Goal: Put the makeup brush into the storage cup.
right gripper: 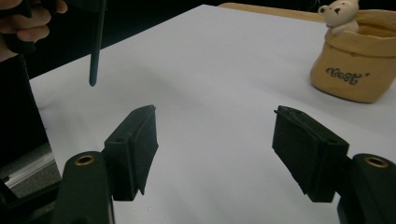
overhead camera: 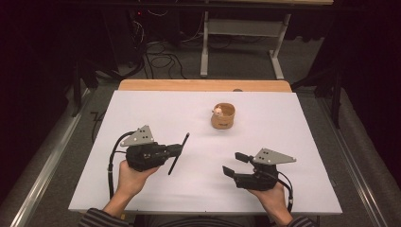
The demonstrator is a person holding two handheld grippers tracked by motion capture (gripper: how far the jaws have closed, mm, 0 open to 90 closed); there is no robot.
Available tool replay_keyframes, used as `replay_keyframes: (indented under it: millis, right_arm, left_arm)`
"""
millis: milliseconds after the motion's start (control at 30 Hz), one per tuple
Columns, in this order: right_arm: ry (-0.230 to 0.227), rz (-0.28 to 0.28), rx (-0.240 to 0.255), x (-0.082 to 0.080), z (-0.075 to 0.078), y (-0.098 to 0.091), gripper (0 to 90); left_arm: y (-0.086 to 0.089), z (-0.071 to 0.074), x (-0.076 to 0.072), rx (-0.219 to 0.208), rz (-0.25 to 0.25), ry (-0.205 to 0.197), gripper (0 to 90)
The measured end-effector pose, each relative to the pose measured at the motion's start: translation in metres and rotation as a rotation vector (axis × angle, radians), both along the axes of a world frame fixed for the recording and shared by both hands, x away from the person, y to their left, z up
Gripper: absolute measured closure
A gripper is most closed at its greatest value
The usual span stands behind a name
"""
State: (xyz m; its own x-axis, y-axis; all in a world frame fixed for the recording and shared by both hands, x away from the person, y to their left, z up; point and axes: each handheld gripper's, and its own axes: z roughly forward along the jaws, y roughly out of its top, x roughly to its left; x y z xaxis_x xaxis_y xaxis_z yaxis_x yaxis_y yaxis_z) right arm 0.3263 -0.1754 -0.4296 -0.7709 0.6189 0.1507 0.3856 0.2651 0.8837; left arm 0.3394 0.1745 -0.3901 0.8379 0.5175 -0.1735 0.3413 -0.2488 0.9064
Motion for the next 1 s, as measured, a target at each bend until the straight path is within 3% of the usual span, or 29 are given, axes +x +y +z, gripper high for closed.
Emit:
replay_keyframes:
  millis: [500, 1000]
  right_arm:
    - [0.007, 0.053, 0.021, 0.004, 0.003, 0.021, 36.0]
    - [0.041, 0.126, -0.001, 0.007, -0.003, 0.05, 41.4]
  left_arm:
    - [-0.019, 0.001, 0.002, -0.005, -0.031, -0.003, 83.6]
    - [-0.037, -0.006, 0.005, 0.007, -0.057, 0.0, 83.6]
